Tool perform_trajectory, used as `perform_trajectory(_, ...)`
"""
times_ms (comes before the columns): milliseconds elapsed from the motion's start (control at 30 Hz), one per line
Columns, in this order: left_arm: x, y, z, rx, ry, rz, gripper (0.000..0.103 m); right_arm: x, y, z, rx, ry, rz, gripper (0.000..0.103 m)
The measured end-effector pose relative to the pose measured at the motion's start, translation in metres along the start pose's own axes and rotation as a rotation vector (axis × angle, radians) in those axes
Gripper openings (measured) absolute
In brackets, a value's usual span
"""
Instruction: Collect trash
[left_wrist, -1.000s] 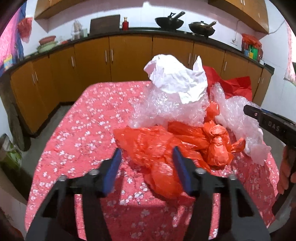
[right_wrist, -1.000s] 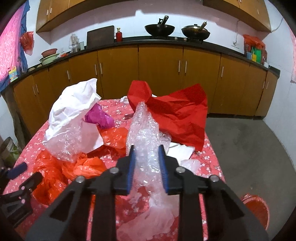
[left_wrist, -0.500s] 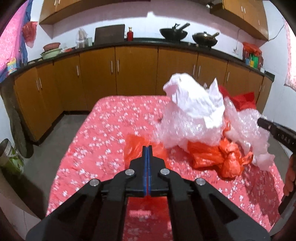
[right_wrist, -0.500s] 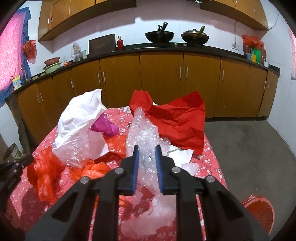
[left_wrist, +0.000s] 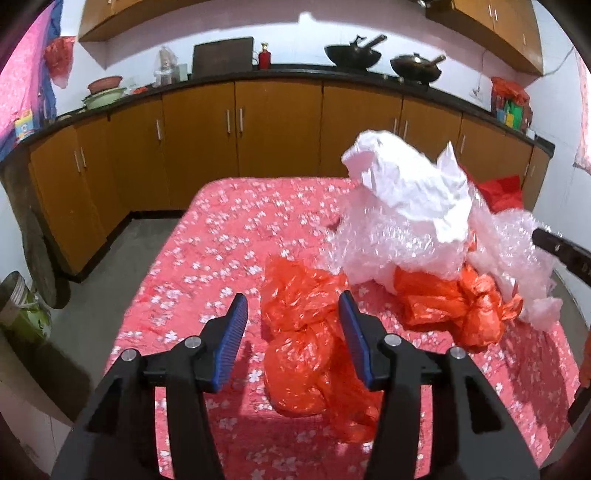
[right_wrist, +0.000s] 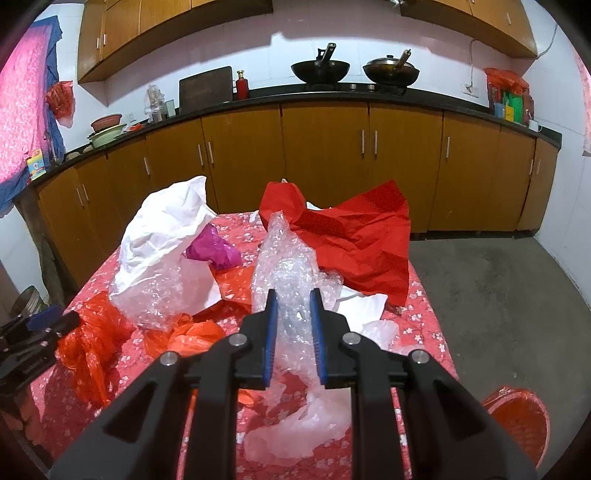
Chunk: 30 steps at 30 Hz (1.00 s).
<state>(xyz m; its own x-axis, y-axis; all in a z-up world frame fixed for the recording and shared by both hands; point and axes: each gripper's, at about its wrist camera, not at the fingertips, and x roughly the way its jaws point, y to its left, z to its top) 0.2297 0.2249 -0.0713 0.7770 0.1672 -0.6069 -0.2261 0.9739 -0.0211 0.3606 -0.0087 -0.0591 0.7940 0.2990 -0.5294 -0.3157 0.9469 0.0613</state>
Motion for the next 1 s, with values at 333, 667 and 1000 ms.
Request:
perform_trajectory(333,-0.001,-0.005,-0.001,0.026,-0.021,-0.004,0.015,-0.008,-0.001,0.002,-0.011,-0.033,-0.016,0.018)
perform_trajectory(667,-0.042,-0.001,0.024,0.012,-0.128,0.015,0.015,-0.047,0.005,0.008,-0.024,-0.102,0.055,0.017)
perform_trajectory(1000,-0.082,-0.024,0.051,0.041,-0.234,0.000,0.015,-0.100,-0.014,0.024,0.017,-0.233,0.075,0.017)
